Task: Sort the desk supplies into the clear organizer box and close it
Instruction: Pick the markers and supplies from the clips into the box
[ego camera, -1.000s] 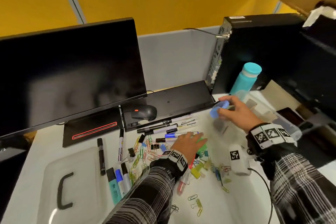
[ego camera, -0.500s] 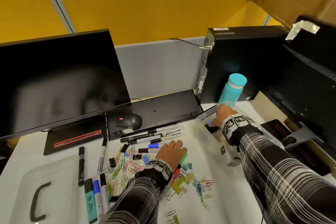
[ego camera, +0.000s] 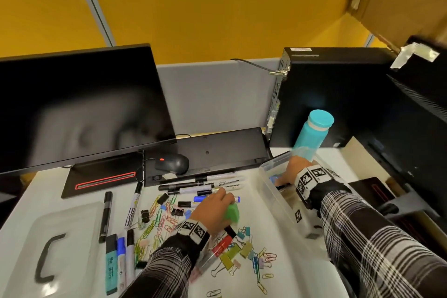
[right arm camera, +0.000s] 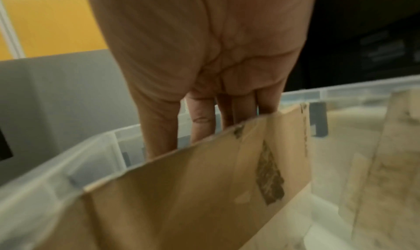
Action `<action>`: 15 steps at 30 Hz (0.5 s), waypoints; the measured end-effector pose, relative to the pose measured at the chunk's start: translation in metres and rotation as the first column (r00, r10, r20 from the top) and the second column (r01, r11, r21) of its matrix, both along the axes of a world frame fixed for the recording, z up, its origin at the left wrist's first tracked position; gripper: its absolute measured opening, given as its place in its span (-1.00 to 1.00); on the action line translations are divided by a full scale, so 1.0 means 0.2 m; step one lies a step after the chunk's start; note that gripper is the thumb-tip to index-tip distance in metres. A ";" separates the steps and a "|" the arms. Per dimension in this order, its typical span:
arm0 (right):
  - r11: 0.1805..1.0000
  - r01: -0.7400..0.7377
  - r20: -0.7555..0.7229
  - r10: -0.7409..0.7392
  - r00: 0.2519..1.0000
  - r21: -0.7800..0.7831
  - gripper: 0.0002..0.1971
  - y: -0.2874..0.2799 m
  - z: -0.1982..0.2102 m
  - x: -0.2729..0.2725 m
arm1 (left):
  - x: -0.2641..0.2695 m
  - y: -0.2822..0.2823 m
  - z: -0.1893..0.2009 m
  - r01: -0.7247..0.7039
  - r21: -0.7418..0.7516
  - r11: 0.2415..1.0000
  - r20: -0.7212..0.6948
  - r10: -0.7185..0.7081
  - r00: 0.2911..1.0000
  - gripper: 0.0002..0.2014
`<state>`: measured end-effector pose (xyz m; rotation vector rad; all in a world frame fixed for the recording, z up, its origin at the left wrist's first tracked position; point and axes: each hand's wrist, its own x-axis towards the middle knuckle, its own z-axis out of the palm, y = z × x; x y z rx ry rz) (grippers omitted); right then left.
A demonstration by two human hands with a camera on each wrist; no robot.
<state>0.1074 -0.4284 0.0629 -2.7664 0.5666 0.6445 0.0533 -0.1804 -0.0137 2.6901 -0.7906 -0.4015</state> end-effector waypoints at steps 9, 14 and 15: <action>0.982 -0.161 -0.110 0.149 0.983 -0.101 -0.45 -0.02 -0.03 0.04 | -0.03 0.00 0.04 -0.083 -0.062 0.995 0.000 0.083 0.997 -0.50; 0.971 -0.125 -0.019 0.124 0.992 -0.206 -0.40 -0.08 -0.12 0.10 | -0.07 0.00 0.06 -0.132 -0.092 0.987 0.021 0.134 0.991 -0.51; 0.975 -0.095 0.002 0.097 0.995 -0.201 -0.34 -0.10 -0.15 0.12 | -0.08 0.00 0.07 -0.141 -0.091 0.986 0.023 0.143 0.989 -0.51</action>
